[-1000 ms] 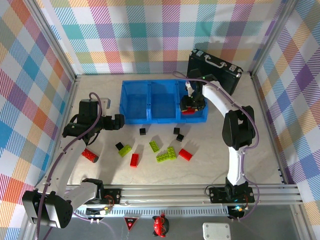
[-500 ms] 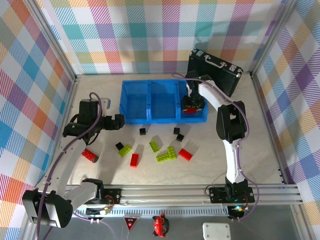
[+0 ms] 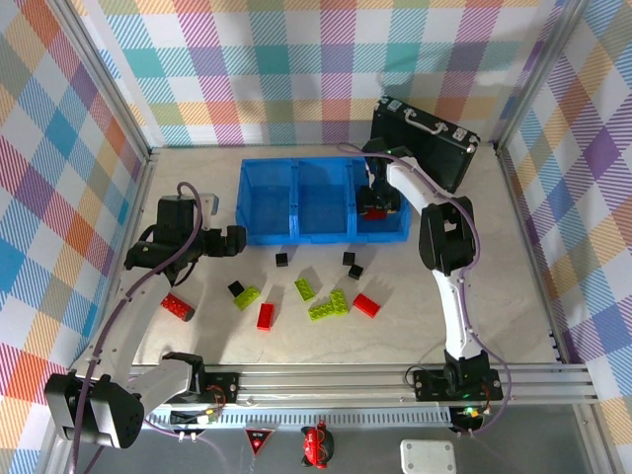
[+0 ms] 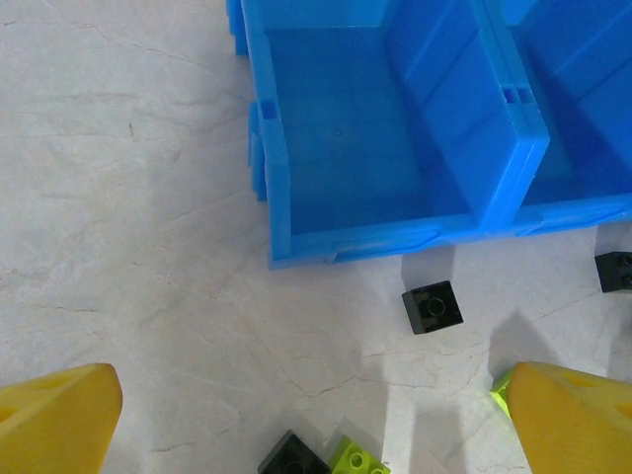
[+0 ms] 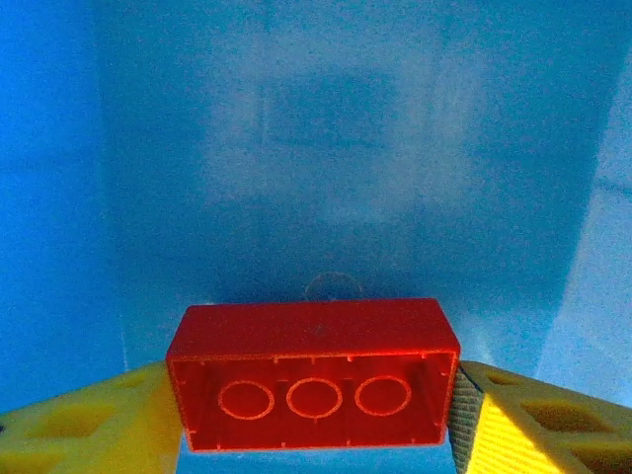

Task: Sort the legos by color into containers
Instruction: Place the lego in the container.

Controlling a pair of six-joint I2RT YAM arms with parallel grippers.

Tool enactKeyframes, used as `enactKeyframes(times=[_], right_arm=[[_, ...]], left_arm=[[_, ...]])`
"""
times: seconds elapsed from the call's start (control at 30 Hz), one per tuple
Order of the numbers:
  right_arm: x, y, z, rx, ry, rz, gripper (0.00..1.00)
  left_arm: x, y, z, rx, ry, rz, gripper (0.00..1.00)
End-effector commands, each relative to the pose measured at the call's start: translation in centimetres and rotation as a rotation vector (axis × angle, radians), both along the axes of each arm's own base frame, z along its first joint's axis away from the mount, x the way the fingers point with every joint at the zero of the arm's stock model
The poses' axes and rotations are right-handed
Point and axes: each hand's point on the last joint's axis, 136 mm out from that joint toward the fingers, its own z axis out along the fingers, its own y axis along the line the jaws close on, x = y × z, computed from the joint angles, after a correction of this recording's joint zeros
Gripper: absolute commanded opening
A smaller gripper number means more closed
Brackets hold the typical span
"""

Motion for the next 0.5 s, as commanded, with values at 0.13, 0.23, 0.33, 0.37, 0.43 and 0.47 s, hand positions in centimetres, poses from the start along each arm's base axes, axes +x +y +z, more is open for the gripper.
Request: enactKeyframes(times=[0.13, 0.23, 0.33, 0.37, 0.43, 0.47], right_arm=[[0.5, -0.4, 1.7, 0.006, -0.026, -0.022, 0.75], [0.4, -0.3, 3.2, 0.018, -0.049, -0.023, 0.75], [0.1, -0.3, 4.8, 0.029, -0.069, -0.025, 0.75], [-0.1, -0.3, 5.3, 0.035, -0.075, -0.025, 0.75], [-0.5, -0.3, 6.3, 0.048, -0.089, -0.024, 0.76], [-0.8, -0.4, 6.8, 0.052, -0.096, -0.024, 0.76]], left_arm=[[-0.1, 0.0, -0.4, 0.023, 0.004, -0.014, 1.00], [-0.1, 0.0, -0.3, 0.023, 0.004, -0.015, 1.00], [-0.2, -0.1, -0.4, 0.017, 0.005, -0.020, 1.00], [-0.2, -0.1, -0.4, 0.017, 0.007, -0.018, 1.00], [0.0, 0.0, -0.3, 0.005, 0.001, 0.006, 1.00], [0.0, -0.1, -0.4, -0.010, 0.004, 0.014, 1.00]])
